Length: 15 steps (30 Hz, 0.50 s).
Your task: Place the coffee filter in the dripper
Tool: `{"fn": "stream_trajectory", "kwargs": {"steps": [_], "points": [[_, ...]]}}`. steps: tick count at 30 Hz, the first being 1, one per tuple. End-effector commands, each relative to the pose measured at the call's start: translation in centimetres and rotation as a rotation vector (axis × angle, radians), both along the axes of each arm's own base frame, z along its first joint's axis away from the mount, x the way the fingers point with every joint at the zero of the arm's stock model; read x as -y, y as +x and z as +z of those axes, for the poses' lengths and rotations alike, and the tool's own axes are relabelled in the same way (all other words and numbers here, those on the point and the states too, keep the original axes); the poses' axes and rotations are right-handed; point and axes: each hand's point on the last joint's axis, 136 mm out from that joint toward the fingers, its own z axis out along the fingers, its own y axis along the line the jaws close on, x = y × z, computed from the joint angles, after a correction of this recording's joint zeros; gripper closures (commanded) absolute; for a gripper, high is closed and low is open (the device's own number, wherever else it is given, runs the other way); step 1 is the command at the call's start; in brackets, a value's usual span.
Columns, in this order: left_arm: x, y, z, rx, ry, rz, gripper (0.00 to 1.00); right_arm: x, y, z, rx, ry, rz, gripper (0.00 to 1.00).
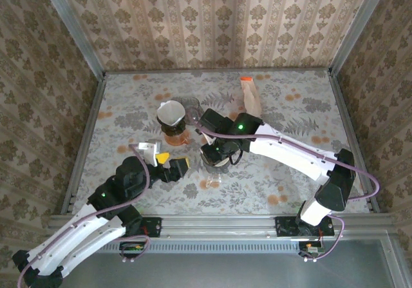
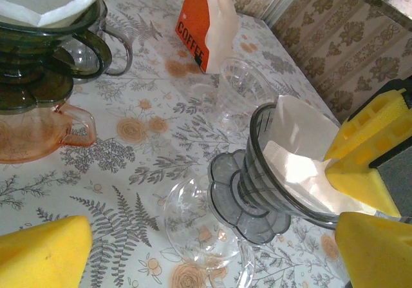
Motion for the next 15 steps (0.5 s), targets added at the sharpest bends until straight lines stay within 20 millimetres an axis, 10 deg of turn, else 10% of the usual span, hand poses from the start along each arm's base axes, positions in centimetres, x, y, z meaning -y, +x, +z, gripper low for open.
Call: {"fn": "stream_trajectory", "kwargs": {"steps": [1, 15], "points": [[0.5, 0.0, 1.8, 0.017, -0.030, -0.023, 0.06, 0.2, 0.1, 0.6, 0.033, 0.019, -0.019, 0.75], [3.0, 1.7, 2.5, -0.063, -0.028, -0.069, 0.31, 0.6, 0.5, 2.7, 0.142, 0.121, -0.029, 0.45]]}}
